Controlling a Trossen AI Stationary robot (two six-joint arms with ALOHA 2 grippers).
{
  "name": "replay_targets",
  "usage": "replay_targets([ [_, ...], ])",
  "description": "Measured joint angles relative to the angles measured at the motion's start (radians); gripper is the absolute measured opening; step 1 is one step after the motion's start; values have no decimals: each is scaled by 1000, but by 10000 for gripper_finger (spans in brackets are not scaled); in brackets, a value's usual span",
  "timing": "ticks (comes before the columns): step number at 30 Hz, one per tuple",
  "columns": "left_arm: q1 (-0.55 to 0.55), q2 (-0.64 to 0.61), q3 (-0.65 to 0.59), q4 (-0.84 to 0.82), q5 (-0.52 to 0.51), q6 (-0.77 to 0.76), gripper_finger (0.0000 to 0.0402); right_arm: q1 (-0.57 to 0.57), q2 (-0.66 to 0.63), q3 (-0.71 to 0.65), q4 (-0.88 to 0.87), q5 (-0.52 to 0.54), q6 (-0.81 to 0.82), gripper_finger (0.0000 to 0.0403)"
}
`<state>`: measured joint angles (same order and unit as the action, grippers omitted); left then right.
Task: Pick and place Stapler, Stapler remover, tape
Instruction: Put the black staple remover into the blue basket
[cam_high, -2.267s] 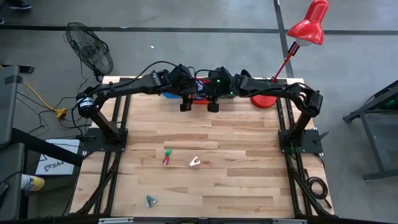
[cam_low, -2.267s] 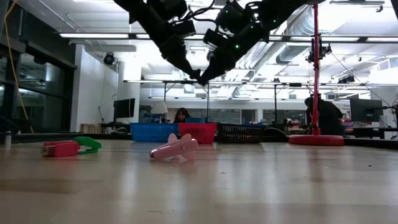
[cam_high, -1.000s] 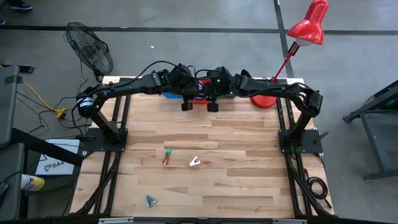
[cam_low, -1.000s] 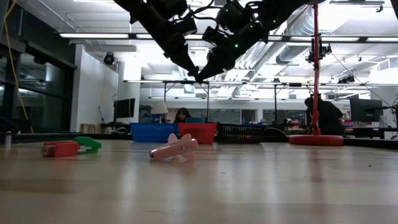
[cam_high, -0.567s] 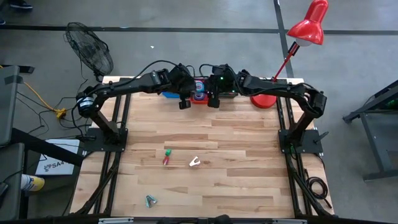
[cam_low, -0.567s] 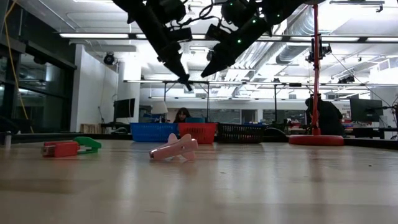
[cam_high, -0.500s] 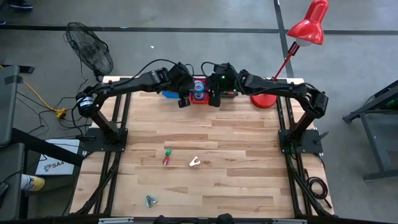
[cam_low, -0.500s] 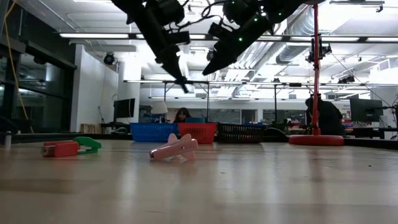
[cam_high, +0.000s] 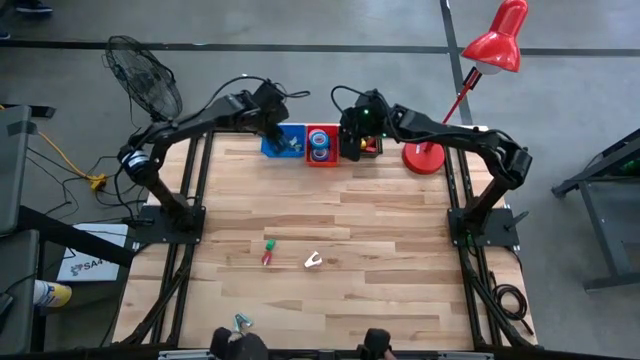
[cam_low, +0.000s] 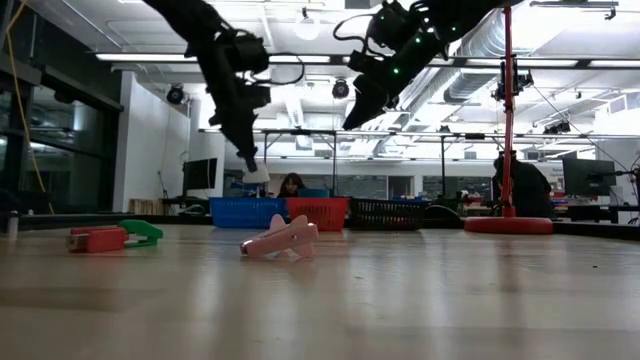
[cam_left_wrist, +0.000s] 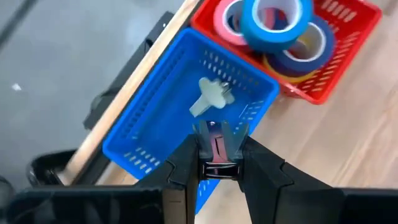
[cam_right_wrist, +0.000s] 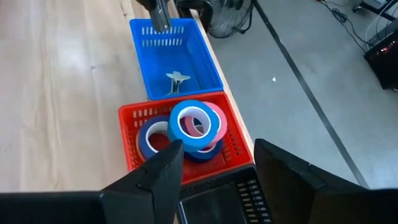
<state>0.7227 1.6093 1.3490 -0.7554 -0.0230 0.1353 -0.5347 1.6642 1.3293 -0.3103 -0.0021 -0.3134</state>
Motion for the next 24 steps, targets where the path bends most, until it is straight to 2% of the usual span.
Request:
replay_targets([
  [8,114,88,-20,8,111,-89,84,-3,0,0,-1,5,2,189],
  [14,152,164,-20,56,178,-142,88,-3,0,0,-1,15,2,190],
  [20,147,206,-20,57,188,-178,92,-3,0,0,-1,14,2,189],
  [24,148,209,-20,59,187,-195,116,-3,0,0,-1,14,2,190],
])
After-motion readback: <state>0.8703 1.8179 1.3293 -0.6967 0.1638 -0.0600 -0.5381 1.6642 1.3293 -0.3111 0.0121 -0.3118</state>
